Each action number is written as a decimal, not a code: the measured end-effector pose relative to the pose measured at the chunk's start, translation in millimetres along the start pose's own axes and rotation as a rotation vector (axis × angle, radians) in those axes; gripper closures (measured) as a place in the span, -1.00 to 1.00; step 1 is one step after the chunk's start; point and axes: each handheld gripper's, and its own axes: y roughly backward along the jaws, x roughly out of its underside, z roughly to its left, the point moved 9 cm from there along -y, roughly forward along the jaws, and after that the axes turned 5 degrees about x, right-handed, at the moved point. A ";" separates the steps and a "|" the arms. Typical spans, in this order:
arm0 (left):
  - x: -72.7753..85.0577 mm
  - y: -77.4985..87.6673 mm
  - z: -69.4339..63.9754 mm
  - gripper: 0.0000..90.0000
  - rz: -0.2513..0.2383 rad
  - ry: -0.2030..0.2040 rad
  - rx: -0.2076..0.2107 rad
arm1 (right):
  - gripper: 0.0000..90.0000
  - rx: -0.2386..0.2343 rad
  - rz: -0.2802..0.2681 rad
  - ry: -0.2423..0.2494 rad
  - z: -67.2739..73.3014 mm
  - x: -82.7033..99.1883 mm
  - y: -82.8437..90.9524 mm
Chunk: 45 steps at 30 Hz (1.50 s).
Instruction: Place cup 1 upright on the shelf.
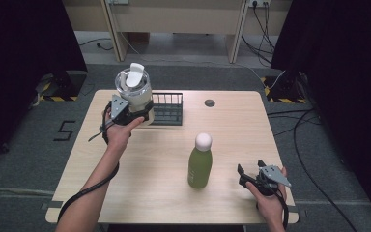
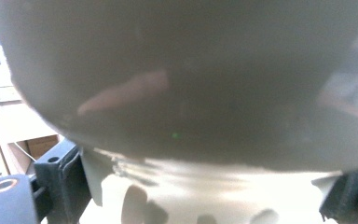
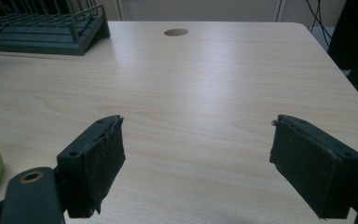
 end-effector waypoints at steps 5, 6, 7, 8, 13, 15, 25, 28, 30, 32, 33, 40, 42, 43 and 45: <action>-1.3 -2.4 2.9 -0.79 0.000 0.008 -0.006 | -0.62 0.000 0.000 -0.001 0.0 0.0 0.0; -1.5 -2.8 3.8 -0.80 0.001 0.007 -0.009 | -0.62 0.000 -0.001 -0.001 -0.1 0.0 0.0; -1.7 -3.4 4.3 -0.80 0.002 0.005 -0.008 | -0.62 0.000 -0.001 -0.001 -0.1 0.0 0.0; -2.5 -4.4 5.6 -0.80 0.002 0.003 -0.012 | -0.62 0.000 0.000 -0.003 -0.1 0.0 0.0; -4.5 -6.4 7.6 -0.80 -0.002 0.008 -0.017 | -0.62 0.002 -0.001 -0.003 -0.5 -0.1 -0.1; -5.5 -7.2 10.9 -0.80 0.000 0.008 -0.033 | -0.62 0.003 -0.001 -0.004 -0.6 -0.1 0.0; -12.0 -13.8 13.7 -0.80 -0.008 -0.004 -0.034 | -0.62 0.002 -0.001 -0.004 -0.5 -0.1 0.0; -11.9 -15.8 14.7 -0.80 -0.005 -0.006 -0.040 | -0.62 0.000 -0.001 -0.009 -0.2 -0.1 0.0; -12.0 -16.7 15.0 -0.80 -0.005 -0.005 -0.039 | -0.62 0.000 0.000 -0.009 -0.3 0.0 0.0; -11.8 -18.1 15.9 -0.80 -0.003 -0.001 -0.042 | -0.62 0.001 0.001 -0.008 -0.2 0.0 -0.1; -12.1 -19.2 16.3 -0.80 -0.003 -0.001 -0.043 | -0.62 0.001 0.001 -0.008 -0.3 0.0 -0.1; -13.4 -23.8 19.2 -0.80 -0.004 -0.001 -0.052 | -0.62 0.002 -0.001 -0.003 -0.5 -0.1 -0.1; -14.4 -25.5 20.2 -0.80 -0.009 -0.004 -0.051 | -0.62 0.002 -0.001 -0.003 -0.5 -0.1 0.0; -14.4 -26.3 21.0 -0.80 -0.005 0.000 -0.056 | -0.62 0.000 0.000 -0.010 -0.4 0.0 0.1; -14.8 -27.3 21.4 -0.80 -0.006 0.003 -0.054 | -0.62 0.000 0.000 -0.011 -0.6 -0.1 0.1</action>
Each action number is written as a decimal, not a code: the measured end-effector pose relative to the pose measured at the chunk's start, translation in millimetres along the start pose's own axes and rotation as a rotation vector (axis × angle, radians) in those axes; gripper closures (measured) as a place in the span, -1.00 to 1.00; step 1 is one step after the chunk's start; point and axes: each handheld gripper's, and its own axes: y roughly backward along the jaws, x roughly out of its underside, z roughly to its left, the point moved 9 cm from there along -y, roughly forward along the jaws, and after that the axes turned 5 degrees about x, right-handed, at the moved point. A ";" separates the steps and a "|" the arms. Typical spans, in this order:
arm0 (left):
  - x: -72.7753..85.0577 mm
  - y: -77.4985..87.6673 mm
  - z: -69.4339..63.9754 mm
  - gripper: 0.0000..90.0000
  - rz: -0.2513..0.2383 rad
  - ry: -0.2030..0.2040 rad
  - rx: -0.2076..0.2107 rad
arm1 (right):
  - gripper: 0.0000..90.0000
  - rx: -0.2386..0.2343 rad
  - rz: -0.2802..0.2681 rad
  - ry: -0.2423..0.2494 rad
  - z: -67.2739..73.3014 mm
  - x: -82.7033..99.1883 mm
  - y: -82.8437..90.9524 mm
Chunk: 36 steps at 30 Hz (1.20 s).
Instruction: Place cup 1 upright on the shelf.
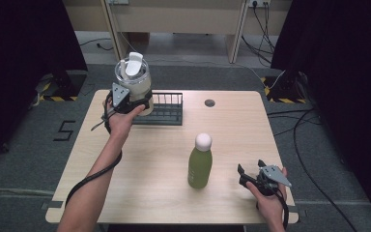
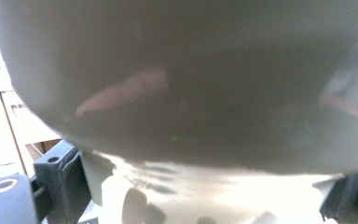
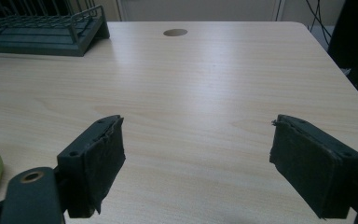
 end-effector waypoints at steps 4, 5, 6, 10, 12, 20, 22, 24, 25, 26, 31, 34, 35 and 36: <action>-0.8 -2.1 2.9 -0.80 0.000 0.003 -0.011 | -0.62 0.001 0.000 0.003 0.2 0.0 0.1; -1.2 -2.6 3.6 -0.80 0.000 0.003 -0.013 | -0.62 -0.001 -0.001 0.003 0.1 0.0 -0.1; -1.6 -3.3 4.2 -0.80 -0.001 0.005 -0.015 | -0.62 0.000 0.001 -0.002 0.3 0.1 0.1; -3.9 -6.2 6.2 -0.80 -0.006 0.004 -0.020 | -0.62 0.000 0.000 0.001 0.1 0.0 0.0; -5.0 -7.6 7.3 -0.80 -0.008 0.004 -0.024 | -0.62 0.000 0.001 0.002 0.1 0.1 -0.1; -5.9 -14.1 8.8 -0.80 -0.017 0.018 -0.030 | -0.62 0.000 0.000 0.002 0.0 0.0 -0.1; -5.6 -15.8 9.8 -0.80 -0.017 0.019 -0.036 | -0.62 0.000 0.000 0.002 -0.1 0.0 -0.1; -5.6 -18.0 10.6 -0.80 -0.018 0.024 -0.036 | -0.62 0.001 -0.002 0.001 -0.3 -0.2 -0.2; -5.6 -18.0 10.6 -0.80 -0.018 0.024 -0.036 | -0.62 0.000 -0.002 0.001 -0.3 -0.2 -0.2; -5.8 -18.6 11.1 -0.80 -0.018 0.025 -0.037 | -0.62 0.000 -0.002 0.001 -0.3 -0.2 -0.2; -6.6 -21.6 14.9 -0.80 -0.012 0.022 -0.045 | -0.62 -0.001 0.000 0.002 0.0 0.0 0.0; -7.0 -24.6 16.8 -0.80 -0.015 0.027 -0.050 | -0.62 -0.001 0.000 0.003 0.0 0.0 -0.1; -6.7 -25.0 17.7 -0.80 -0.010 0.022 -0.053 | -0.62 -0.001 0.000 0.003 0.0 0.0 0.0; -6.7 -26.3 18.4 -0.80 -0.011 0.025 -0.054 | -0.62 -0.001 -0.001 0.003 0.0 0.0 0.0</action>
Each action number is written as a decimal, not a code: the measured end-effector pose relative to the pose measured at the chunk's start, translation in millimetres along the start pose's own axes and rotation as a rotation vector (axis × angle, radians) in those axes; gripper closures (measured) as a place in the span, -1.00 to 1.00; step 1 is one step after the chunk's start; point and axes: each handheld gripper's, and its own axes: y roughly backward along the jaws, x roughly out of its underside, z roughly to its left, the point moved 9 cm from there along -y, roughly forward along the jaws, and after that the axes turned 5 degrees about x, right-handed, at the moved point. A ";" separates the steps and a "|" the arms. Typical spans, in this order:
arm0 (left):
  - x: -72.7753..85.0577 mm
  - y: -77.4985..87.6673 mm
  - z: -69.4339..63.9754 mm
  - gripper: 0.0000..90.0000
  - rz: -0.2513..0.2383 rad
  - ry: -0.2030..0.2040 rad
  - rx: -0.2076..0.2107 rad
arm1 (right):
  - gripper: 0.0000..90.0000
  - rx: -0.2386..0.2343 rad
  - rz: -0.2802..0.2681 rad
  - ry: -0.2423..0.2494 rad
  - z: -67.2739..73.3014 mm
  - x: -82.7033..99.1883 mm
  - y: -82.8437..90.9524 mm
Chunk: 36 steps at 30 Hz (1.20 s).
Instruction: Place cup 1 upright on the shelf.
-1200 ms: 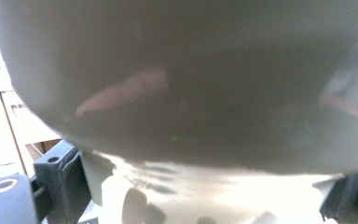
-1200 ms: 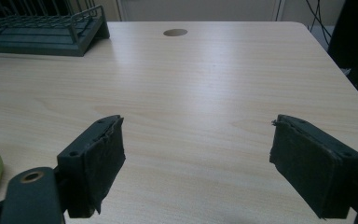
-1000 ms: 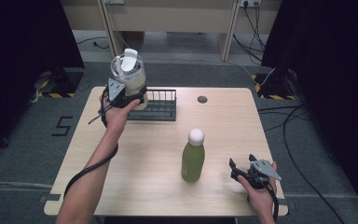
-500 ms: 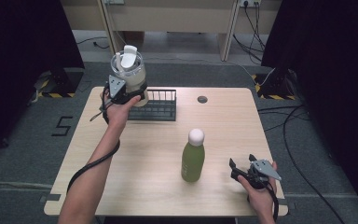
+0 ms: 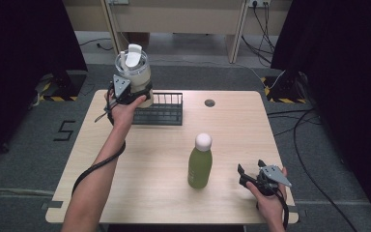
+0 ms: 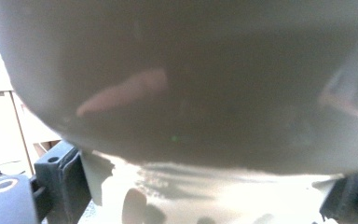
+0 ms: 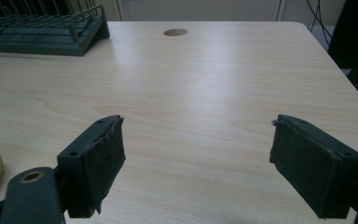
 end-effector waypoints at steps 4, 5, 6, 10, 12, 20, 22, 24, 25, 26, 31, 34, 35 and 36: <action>0.8 -2.8 1.8 -0.80 0.005 -0.005 -0.002 | -0.61 0.001 -0.002 -0.001 -0.2 -0.1 -0.1; 1.0 -3.1 2.3 -0.80 0.007 -0.006 -0.004 | -0.62 0.000 -0.002 -0.001 -0.3 -0.1 -0.2; 1.0 -3.8 3.1 -0.80 0.009 -0.009 -0.005 | -0.62 0.000 -0.002 -0.001 -0.3 -0.1 -0.2; 0.4 -6.3 7.6 -0.80 0.009 -0.006 -0.017 | -0.62 0.001 -0.002 -0.001 -0.4 -0.1 -0.1; 0.4 -7.0 9.6 -0.80 0.014 -0.011 -0.020 | -0.62 0.000 -0.001 -0.001 -0.4 -0.1 -0.1; 2.6 -10.7 16.5 -0.80 0.025 -0.014 -0.033 | -0.61 0.000 0.000 -0.002 -0.5 0.0 0.1; 3.3 -11.7 18.0 -0.80 0.028 -0.020 -0.036 | -0.62 0.001 -0.002 -0.001 -0.3 -0.1 -0.2; 4.3 -12.5 19.1 -0.80 0.031 -0.017 -0.037 | -0.62 0.000 0.001 -0.004 0.1 0.1 0.1; 4.6 -12.9 19.7 -0.80 0.032 -0.017 -0.037 | -0.62 0.001 0.000 0.001 0.0 0.0 0.0; 5.2 -13.2 20.6 -0.80 0.034 -0.019 -0.040 | -0.61 0.001 0.000 0.001 0.0 0.0 0.0; 10.8 -15.1 23.7 -0.80 0.047 -0.012 -0.043 | -0.62 0.003 -0.001 0.007 -0.2 -0.1 0.0; 14.5 -15.5 25.9 -0.80 0.056 -0.010 -0.048 | -0.62 0.001 0.000 0.007 0.3 0.0 0.0; 15.6 -15.8 26.3 -0.80 0.058 -0.008 -0.048 | -0.62 0.001 0.001 0.008 0.3 0.1 0.0; 16.9 -15.9 26.9 -0.80 0.060 -0.008 -0.050 | -0.62 0.001 0.001 0.008 0.3 0.1 0.0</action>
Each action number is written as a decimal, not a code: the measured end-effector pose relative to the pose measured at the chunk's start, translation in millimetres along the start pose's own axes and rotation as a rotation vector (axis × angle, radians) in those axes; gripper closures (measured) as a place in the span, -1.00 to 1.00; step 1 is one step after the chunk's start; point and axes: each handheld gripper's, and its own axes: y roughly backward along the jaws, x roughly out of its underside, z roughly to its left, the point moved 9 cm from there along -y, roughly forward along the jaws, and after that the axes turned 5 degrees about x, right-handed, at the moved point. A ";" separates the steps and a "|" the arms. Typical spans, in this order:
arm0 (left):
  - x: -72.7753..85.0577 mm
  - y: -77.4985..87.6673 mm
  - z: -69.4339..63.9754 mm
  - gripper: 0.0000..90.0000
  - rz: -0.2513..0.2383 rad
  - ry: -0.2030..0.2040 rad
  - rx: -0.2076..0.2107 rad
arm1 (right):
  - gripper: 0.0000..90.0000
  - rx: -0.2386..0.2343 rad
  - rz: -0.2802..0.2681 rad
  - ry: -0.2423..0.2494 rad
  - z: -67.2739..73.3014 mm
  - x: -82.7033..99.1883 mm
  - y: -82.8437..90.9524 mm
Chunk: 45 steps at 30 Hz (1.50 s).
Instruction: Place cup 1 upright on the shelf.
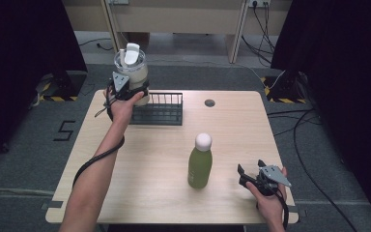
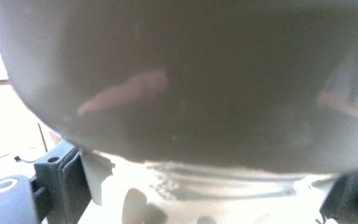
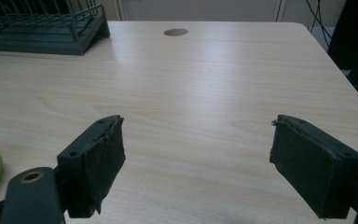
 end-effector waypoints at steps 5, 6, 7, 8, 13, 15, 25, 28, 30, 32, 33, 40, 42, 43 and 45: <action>3.1 -1.0 1.9 -0.80 0.008 -0.001 -0.005 | -0.62 0.000 0.001 0.000 0.2 0.0 -0.1; 3.8 -1.1 2.1 -0.80 0.010 0.000 -0.005 | -0.62 0.000 0.001 0.000 0.2 0.0 -0.1; 4.6 -1.4 2.2 -0.80 0.011 0.000 -0.003 | -0.62 0.000 0.000 0.000 0.1 0.0 -0.1; 5.9 -1.6 2.5 -0.80 0.014 -0.001 -0.004 | -0.62 0.000 0.000 0.000 0.0 0.0 0.0; 8.2 -2.3 3.6 -0.80 0.018 0.001 -0.006 | -0.62 0.000 0.000 0.001 0.1 0.0 -0.1; 9.2 -2.3 4.0 -0.80 0.022 -0.004 -0.006 | -0.61 0.000 0.000 0.000 0.1 0.0 -0.2; 14.2 -6.1 3.4 -0.80 0.030 0.002 -0.004 | -0.61 0.002 0.001 0.001 0.0 0.0 -0.2; 16.5 -7.9 2.3 -0.80 0.034 0.003 -0.002 | -0.61 0.002 0.000 -0.001 -0.1 0.0 -0.3; 18.1 -9.2 1.8 -0.80 0.036 0.004 -0.002 | -0.61 0.001 0.000 -0.002 -0.1 0.0 -0.2; 19.5 -10.2 1.4 -0.80 0.039 0.004 -0.002 | -0.61 0.001 0.000 -0.001 -0.1 0.0 -0.2; 20.2 -10.6 1.3 -0.80 0.040 0.005 -0.002 | -0.61 0.001 0.000 -0.001 0.0 0.0 -0.2; 26.9 -12.5 2.5 -0.80 0.053 0.008 -0.010 | -0.61 0.000 0.002 -0.001 0.1 0.1 -0.1; 28.9 -13.1 2.6 -0.80 0.055 0.009 -0.011 | -0.61 0.000 0.002 0.000 0.2 0.1 -0.2; 30.2 -13.3 2.4 -0.80 0.059 0.011 -0.010 | -0.61 -0.001 0.002 -0.001 0.2 0.1 -0.2; 32.9 -13.7 2.6 -0.80 0.064 0.010 -0.013 | -0.61 0.000 0.001 0.000 0.1 0.1 -0.2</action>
